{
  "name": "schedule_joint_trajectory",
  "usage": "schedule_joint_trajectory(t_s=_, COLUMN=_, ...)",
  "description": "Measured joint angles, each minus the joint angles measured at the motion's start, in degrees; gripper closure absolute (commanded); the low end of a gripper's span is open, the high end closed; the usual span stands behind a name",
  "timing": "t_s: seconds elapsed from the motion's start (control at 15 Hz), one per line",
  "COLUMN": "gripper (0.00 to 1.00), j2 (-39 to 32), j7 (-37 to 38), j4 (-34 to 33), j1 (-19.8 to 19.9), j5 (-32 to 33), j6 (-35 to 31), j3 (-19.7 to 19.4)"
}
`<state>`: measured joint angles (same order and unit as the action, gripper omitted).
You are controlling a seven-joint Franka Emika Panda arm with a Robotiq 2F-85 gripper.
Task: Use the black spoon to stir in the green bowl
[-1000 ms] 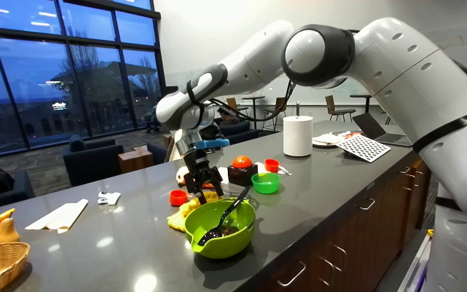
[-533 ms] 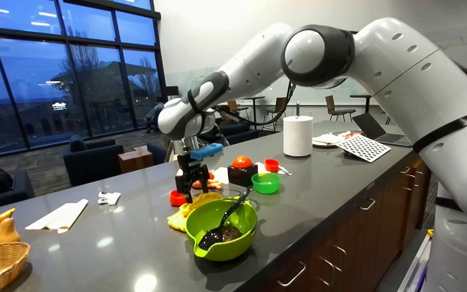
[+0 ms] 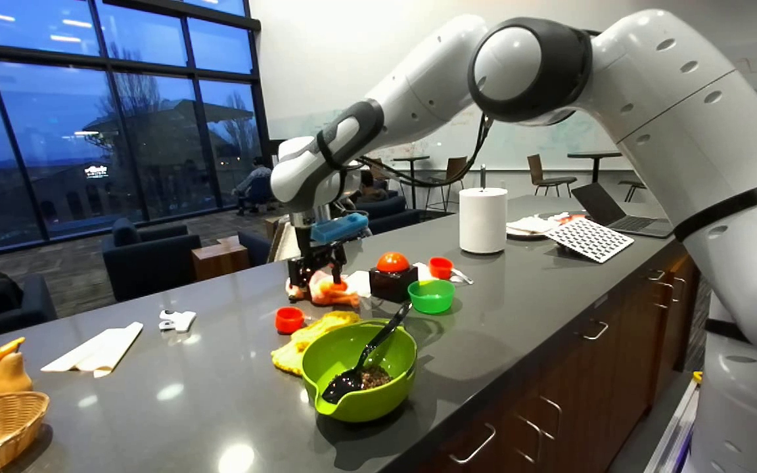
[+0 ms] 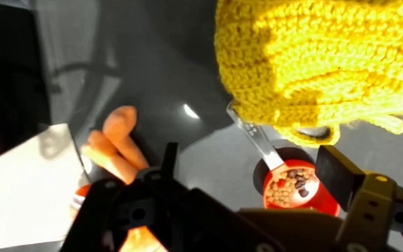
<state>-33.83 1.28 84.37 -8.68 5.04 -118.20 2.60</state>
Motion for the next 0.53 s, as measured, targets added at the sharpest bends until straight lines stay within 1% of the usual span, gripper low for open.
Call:
schedule_joint_trajectory(t_s=0.27, gripper=0.0, j2=6.93, j7=5.05, j4=5.11, j1=0.5, j5=1.57, j6=0.08, j3=-2.92)
schedule_joint_trajectory(t_s=0.53, gripper=0.0, j2=15.48, j7=6.56, j4=11.62, j1=2.45, j5=1.67, j6=0.43, j3=-4.35)
